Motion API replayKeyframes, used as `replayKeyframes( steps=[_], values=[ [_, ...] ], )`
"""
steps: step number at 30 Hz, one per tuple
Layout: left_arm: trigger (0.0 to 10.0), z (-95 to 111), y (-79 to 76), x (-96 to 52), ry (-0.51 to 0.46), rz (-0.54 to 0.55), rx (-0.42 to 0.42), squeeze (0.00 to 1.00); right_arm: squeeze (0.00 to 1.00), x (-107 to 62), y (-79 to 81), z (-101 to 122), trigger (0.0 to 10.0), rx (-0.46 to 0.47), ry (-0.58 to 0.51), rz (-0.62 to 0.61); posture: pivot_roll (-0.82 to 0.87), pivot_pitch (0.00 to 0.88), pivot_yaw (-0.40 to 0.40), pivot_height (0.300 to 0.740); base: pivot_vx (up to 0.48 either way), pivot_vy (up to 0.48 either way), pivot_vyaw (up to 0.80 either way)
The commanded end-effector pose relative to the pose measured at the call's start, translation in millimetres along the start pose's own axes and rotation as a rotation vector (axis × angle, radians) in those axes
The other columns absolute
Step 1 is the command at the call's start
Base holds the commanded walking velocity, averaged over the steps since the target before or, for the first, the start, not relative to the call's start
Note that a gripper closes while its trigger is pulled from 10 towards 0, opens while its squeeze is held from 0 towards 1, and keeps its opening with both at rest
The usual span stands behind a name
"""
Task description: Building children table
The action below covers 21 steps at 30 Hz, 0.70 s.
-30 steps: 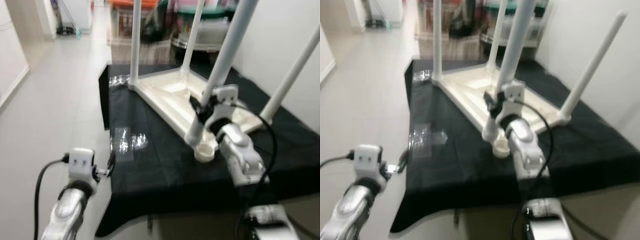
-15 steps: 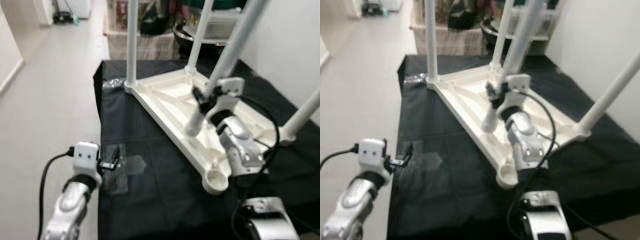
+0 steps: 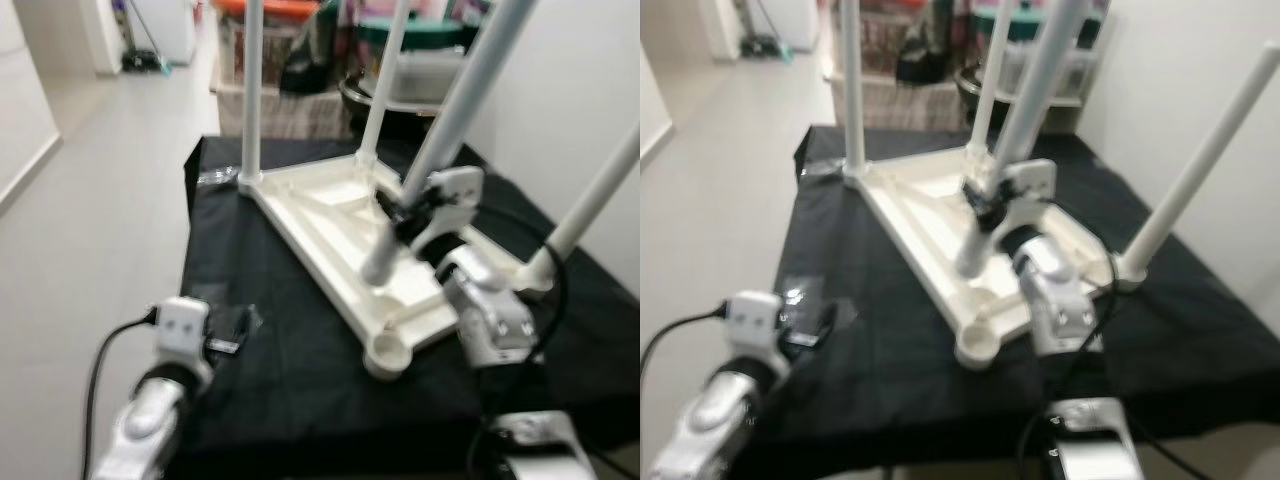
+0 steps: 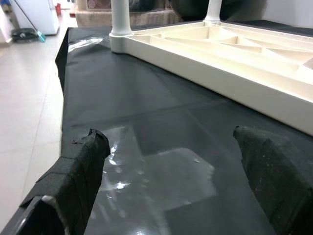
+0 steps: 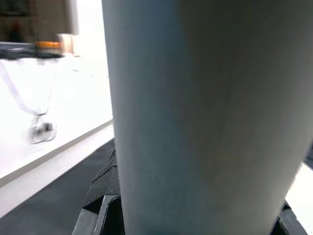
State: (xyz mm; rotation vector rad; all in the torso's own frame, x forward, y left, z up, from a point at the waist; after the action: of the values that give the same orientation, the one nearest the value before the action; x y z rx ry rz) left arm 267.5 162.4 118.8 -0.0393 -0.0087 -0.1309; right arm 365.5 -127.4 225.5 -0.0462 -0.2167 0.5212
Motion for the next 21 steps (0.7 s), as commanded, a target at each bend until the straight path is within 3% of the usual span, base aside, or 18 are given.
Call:
replayKeyframes(
  steps=[1, 3, 5, 6, 7, 12, 15, 16, 21],
  values=[
    [10.0, -1, -5.8, 0.7, 0.004, -0.024, -0.017, 0.0, 0.0, -5.6, 3.4, -1, 10.0, -0.037, 0.023, 0.083, 0.01, 0.0, -0.094, 0.74, 0.0, 0.0, 0.0],
    [10.0, -1, -5.8, 0.7, 0.004, -0.024, -0.017, 0.0, 0.0, -5.6, 3.4, -1, 10.0, -0.037, 0.023, 0.083, 0.01, 0.0, -0.094, 0.74, 0.0, 0.0, 0.0],
    [10.0, -3, -5.8, 0.3, 0.009, -0.027, -0.016, 0.0, 0.0, -15.0, 19.8, 0, 10.0, -0.047, 0.024, 0.302, 0.01, 0.0, -0.096, 0.74, 0.0, 0.0, 0.0],
    [10.0, -3, -5.8, 0.3, 0.009, -0.027, -0.016, 0.0, 0.0, -15.0, 19.8, 0, 10.0, -0.047, 0.024, 0.302, 0.01, 0.0, -0.096, 0.74, 0.0, 0.0, 0.0],
    [10.0, -3, -5.2, -0.1, 0.012, -0.027, -0.011, 0.0, 0.0, -19.4, 22.3, 3, 10.0, -0.044, 0.011, 0.38, 0.01, 0.0, -0.096, 0.74, 0.0, 0.0, 0.0],
    [10.0, -4, -3.8, -1.1, 0.013, -0.023, -0.009, 0.0, 0.0, -20.9, 10.6, 4, 10.0, -0.028, 0.028, 0.474, 0.02, 0.0, -0.105, 0.74, 0.0, 0.0, 0.0],
    [10.0, -4, -2.4, -2.9, 0.013, -0.016, -0.012, 0.0, 0.0, -26.4, 5.8, 7, 10.0, 0.058, 0.045, 0.604, 0.02, 0.0, -0.105, 0.74, 0.0, 0.0, 0.0],
    [10.0, -5, -2.0, -3.8, 0.016, -0.013, -0.011, 0.0, 0.0, -30.8, 9.5, 4, 10.0, 0.082, 0.058, 0.68, 0.04, 0.0, -0.116, 0.74, 0.0, 0.0, 0.0],
    [10.0, -5, -2.6, -4.5, 0.02, -0.015, -0.01, 0.0, 0.0, -35.4, 17.5, -14, 10.0, 0.089, 0.123, 0.765, 0.04, 0.0, -0.116, 0.74, 0.0, 0.0, 0.0]
  ],
)
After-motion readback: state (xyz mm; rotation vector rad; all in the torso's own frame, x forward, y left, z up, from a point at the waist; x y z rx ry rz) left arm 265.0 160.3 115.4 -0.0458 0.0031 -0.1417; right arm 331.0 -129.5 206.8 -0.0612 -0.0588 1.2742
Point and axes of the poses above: a point about 5 cm out from each wrist's last joint towards the gripper, its own x axis pointing out of the wrist towards the gripper, its own z axis along the axis of the wrist's last joint, y = z × x, the point moved 2 cm from there along x, pointing out of the wrist towards the gripper, and after that the axes turned 3 degrees about -x, right-handed, at the moved point
